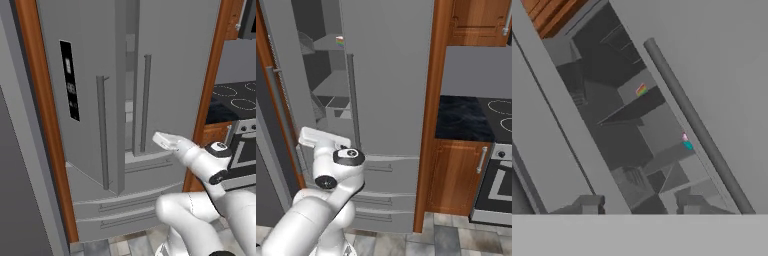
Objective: Take the cake and cupcake from the fridge and place them on the empty tray on the dining counter.
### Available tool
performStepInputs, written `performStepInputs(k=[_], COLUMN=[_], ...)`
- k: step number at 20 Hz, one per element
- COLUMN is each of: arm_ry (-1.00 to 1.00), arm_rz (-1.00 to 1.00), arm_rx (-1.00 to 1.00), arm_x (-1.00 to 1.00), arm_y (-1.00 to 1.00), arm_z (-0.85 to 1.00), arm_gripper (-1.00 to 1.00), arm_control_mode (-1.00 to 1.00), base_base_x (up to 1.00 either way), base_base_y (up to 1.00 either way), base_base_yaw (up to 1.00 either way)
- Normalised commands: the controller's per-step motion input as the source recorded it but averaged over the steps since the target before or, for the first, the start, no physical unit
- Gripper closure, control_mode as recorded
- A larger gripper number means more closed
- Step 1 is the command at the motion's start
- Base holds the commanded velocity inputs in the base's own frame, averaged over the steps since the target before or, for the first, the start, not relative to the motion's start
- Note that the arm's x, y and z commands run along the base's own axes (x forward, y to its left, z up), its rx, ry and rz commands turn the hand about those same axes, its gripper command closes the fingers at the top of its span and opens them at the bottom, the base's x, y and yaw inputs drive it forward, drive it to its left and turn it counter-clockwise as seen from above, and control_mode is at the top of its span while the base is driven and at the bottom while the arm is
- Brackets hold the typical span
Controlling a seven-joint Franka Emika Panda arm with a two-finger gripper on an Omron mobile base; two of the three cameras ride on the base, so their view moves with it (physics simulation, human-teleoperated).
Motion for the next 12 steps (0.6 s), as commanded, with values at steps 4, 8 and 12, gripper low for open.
performStepInputs(k=[4, 8, 12], arm_ry=[0.7, 0.79, 0.66], arm_rz=[0.43, 0.46, 0.25], arm_rx=[0.17, 0.13, 0.26], arm_x=[0.0, 0.0, 0.0], arm_y=[-0.01, -0.03, -0.54], arm_z=[0.61, 0.76, 1.0], arm_gripper=[1.0, 1.0, 1.0], arm_control_mode=[-1.0, -1.0, -1.0], base_base_x=[0.0, 0.0, 0.0], base_base_y=[0.0, 0.0, 0.0], base_base_yaw=[0.0, 0.0, 0.0])
